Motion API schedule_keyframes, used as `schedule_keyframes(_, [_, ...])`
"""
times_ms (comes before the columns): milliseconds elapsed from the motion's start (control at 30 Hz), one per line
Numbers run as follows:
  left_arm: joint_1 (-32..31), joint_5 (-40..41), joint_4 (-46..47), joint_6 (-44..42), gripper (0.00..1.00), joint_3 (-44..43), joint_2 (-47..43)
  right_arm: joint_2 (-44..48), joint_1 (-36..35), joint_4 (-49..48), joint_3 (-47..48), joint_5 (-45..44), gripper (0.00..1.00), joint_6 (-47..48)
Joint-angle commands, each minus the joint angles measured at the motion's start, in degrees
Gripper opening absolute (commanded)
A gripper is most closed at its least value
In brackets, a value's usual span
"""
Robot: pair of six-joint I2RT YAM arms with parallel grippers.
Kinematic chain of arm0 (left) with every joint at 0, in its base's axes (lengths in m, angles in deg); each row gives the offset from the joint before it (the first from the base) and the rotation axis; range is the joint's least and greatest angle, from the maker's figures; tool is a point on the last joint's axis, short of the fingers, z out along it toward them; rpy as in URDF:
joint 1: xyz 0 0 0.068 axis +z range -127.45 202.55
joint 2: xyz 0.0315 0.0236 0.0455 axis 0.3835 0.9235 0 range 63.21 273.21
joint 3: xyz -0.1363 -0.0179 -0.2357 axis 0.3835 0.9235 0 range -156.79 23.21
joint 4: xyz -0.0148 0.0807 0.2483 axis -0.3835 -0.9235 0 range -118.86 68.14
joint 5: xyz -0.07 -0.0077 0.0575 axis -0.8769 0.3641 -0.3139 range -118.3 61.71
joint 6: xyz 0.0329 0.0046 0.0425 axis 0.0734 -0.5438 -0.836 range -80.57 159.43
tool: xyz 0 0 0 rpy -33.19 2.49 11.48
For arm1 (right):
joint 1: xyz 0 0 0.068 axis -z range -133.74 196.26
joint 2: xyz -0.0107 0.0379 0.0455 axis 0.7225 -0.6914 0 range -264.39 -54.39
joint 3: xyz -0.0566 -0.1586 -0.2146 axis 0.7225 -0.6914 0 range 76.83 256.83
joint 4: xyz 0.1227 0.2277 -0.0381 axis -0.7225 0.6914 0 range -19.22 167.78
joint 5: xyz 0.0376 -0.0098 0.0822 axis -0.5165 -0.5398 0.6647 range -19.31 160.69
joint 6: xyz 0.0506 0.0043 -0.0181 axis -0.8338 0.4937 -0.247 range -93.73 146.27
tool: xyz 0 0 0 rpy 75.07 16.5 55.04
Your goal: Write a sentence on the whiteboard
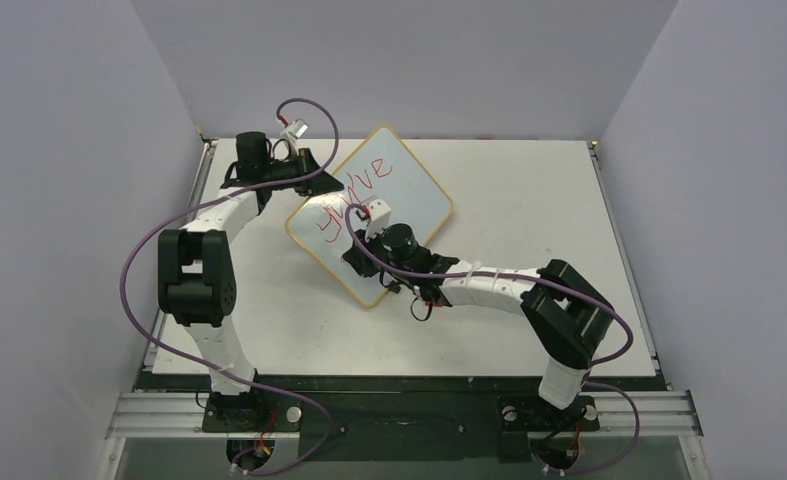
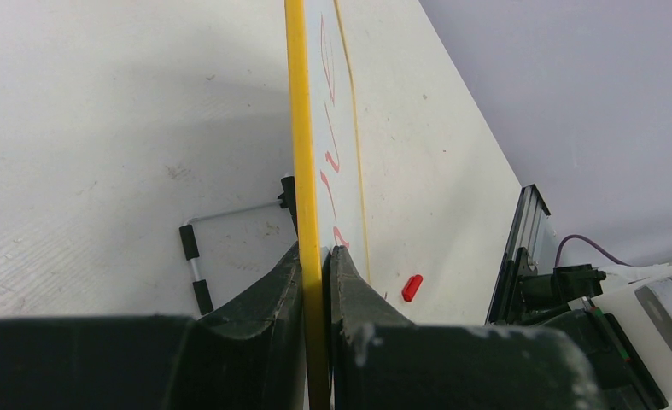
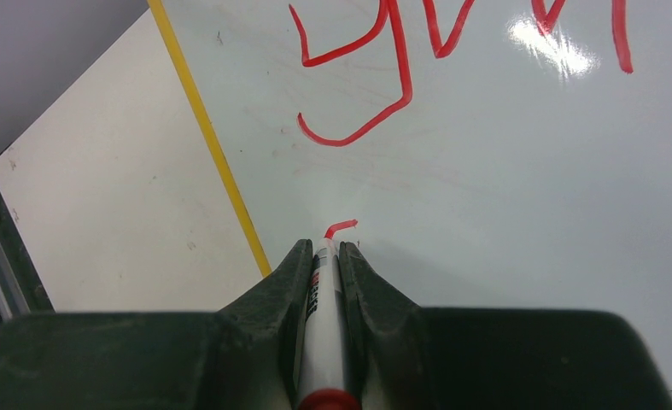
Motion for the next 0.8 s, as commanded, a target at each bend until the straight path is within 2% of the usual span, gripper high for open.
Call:
schedule_keyframes(0, [-0.9, 1.1, 6.6, -6.6, 0.00, -1.7, 0.5, 1.4, -0.5, -1.1, -2.1, -0.5, 0.00, 0.7])
schedule_keyframes(400, [-0.8, 1.1, 6.5, -6.7, 0.00, -1.7, 0.5, 2.5, 0.0, 1.5, -2.4, -4.7, 0.00, 1.6])
schedule_keyframes(767, [-0.7, 1.1, 6.5, -6.7, 0.00, -1.6, 0.4, 1.6, 0.6, 3.0, 1.7, -5.4, 0.00, 2.2])
